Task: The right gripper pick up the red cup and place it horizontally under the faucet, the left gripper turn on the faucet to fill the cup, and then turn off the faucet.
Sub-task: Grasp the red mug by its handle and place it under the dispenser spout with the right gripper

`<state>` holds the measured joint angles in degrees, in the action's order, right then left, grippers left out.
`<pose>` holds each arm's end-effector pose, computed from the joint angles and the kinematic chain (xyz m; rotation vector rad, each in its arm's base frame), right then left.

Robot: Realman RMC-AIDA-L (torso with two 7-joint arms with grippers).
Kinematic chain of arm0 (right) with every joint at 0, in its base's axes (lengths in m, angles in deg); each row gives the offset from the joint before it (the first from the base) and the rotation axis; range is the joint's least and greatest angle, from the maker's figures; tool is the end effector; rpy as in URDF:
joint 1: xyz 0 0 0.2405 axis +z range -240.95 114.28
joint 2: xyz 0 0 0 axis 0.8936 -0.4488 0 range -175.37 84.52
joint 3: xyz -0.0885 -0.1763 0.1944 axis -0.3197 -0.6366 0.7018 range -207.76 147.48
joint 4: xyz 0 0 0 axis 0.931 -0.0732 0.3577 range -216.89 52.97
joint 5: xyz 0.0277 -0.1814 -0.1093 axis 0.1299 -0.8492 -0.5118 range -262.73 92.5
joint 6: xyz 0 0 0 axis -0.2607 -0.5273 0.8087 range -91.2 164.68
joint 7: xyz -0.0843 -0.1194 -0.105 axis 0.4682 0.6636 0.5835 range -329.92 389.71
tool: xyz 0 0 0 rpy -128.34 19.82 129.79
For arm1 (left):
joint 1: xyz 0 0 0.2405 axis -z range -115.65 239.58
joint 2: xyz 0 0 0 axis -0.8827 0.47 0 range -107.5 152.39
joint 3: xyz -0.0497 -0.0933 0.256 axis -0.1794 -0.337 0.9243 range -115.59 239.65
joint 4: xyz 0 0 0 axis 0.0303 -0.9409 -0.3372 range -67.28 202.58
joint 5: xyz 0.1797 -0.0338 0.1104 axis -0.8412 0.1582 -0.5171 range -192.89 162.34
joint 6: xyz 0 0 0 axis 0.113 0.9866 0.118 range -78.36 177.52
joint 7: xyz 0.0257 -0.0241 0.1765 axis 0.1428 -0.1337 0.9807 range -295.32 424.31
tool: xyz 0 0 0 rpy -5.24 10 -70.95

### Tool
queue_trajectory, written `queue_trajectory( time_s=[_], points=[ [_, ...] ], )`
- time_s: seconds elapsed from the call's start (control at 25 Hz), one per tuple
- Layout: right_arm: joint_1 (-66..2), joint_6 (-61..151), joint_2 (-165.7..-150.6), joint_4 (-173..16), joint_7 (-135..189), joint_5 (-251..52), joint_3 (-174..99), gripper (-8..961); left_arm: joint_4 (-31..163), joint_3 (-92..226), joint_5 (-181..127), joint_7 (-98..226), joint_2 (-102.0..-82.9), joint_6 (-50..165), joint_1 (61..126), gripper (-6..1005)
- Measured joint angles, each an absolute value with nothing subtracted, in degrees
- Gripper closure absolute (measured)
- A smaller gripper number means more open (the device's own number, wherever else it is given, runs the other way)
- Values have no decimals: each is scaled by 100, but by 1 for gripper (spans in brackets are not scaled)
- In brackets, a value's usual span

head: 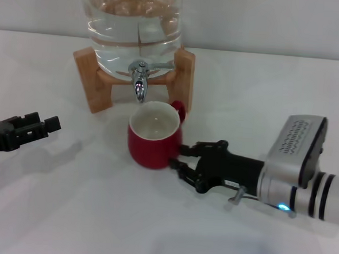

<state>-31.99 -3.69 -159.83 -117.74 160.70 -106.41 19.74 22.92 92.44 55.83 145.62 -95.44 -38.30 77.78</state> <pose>0.2066 0.3563 -0.1668 -2.6401 0.4105 0.6258 -0.3532 0.3123 0.0291 -2.2031 -1.2164 -0.8288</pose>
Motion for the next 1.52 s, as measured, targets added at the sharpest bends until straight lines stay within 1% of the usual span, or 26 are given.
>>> queue_trajectory(
  time_s=[0.12,1.04,1.2,1.32,1.4,1.44,1.52],
  points=[
    [-3150,-342,-16040,-11774,16092,-10649,1982,632,2291,9244,5583,14562,-9542,-3830,7779,152],
    [-3052,-94,-16112,-11838,16124,-10656,2127,630,2291,9267,5583,14562,-9559,-3885,7777,152],
    [-3104,-189,-16044,-11924,16089,-10657,2157,629,2291,9247,5583,14562,-9550,-3891,7717,152],
    [-3271,-212,-15948,-12158,16086,-10743,2198,629,2291,9244,5583,14562,-9539,-3894,7704,152],
    [-3394,-192,-15849,-12370,16058,-10858,2208,629,2292,9244,5583,14562,-9533,-3889,7703,152],
    [-3501,-190,-15769,-12549,15998,-10956,2233,629,2291,9243,5583,14562,-9529,-3882,7702,151],
    [-3647,-195,-15685,-12754,15872,-11118,2321,628,2291,9243,5583,14562,-9525,-3866,7702,151]
  ],
)
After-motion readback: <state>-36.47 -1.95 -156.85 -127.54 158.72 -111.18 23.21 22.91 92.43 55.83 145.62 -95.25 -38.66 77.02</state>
